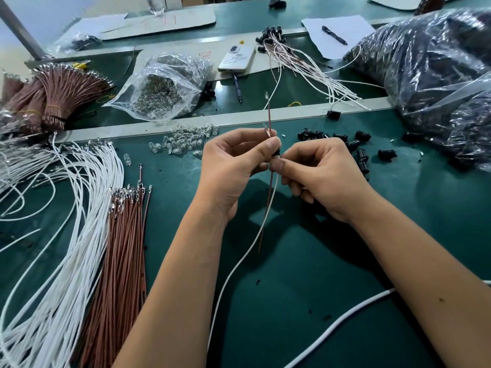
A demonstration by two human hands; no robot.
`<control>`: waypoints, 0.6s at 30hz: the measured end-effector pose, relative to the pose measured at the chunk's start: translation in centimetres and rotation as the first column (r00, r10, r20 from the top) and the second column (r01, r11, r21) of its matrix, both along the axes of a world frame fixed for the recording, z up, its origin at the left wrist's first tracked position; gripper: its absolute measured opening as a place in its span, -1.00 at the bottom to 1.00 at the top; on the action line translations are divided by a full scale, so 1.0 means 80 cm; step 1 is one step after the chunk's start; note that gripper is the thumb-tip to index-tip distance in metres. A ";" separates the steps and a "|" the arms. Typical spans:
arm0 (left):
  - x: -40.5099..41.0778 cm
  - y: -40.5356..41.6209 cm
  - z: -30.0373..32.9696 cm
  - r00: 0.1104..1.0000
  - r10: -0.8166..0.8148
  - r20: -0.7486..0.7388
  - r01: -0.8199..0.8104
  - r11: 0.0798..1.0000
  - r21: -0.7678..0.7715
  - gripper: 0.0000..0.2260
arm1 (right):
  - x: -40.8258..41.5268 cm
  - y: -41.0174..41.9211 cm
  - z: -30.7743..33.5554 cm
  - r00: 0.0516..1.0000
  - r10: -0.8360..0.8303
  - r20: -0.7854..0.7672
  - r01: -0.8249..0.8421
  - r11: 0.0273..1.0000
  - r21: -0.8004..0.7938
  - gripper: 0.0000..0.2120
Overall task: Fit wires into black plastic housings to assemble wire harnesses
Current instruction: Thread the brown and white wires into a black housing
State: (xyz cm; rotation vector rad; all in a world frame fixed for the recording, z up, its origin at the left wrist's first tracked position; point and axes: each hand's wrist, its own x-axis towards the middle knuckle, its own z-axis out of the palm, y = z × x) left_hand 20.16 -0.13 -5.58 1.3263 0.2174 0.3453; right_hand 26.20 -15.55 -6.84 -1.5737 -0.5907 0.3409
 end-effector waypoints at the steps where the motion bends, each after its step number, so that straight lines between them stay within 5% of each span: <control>1: 0.000 0.000 -0.001 1.000 -0.002 -0.003 0.002 1.000 0.000 -0.89 | -0.001 0.000 0.001 1.000 0.000 -0.001 0.000 1.000 0.012 -0.80; 7: 0.000 0.004 -0.002 1.000 -0.017 -0.022 0.016 0.999 -0.041 -0.93 | 0.000 0.000 0.002 1.000 -0.007 -0.015 0.008 0.999 0.038 -0.68; 18: -0.001 0.013 -0.001 0.998 -0.046 0.031 0.050 0.984 -0.171 -0.89 | 0.003 -0.002 0.001 0.996 0.089 0.001 -0.089 0.995 0.033 -0.83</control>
